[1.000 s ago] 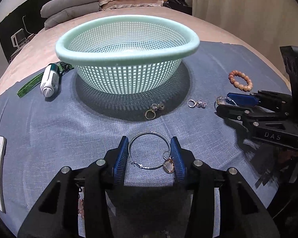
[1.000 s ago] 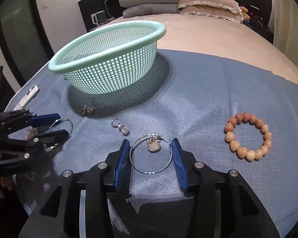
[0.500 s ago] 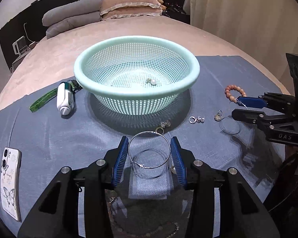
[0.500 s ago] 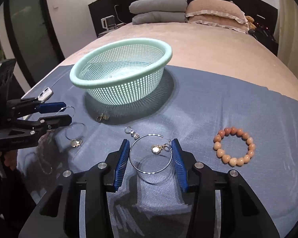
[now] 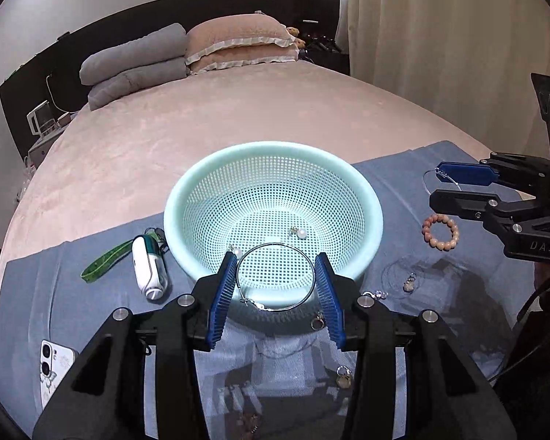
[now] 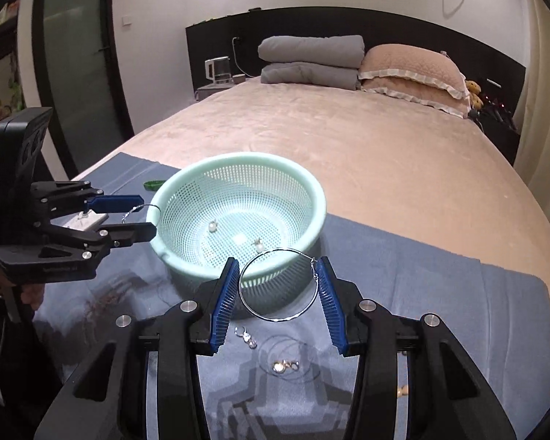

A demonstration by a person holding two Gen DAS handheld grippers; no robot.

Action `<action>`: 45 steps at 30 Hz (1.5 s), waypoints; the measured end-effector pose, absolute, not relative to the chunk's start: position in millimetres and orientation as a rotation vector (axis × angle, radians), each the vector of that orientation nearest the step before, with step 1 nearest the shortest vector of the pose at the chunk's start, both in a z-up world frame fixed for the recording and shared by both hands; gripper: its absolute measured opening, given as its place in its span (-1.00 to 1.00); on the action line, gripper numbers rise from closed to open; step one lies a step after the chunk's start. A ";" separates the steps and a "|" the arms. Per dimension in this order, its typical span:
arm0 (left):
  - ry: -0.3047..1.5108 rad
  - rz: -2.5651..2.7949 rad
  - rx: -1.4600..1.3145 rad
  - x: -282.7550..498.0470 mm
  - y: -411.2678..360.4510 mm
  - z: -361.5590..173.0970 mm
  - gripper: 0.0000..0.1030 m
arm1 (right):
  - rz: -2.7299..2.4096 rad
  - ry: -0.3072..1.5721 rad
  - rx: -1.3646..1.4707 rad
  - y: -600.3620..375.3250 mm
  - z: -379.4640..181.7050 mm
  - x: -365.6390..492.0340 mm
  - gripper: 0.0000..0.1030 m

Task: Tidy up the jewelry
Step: 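Lift the silver hoop earring and carry it over the basket, then open the right gripper to drop the hoop into the basket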

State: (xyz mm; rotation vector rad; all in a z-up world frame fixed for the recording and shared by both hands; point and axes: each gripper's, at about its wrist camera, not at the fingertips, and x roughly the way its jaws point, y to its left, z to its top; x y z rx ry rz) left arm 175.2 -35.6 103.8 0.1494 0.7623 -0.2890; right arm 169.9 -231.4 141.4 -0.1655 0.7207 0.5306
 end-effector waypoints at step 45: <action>0.862 -0.287 0.115 247.4 -12.6 75.5 0.24 | 0.568 0.825 -0.300 -155.3 95.3 241.7 0.12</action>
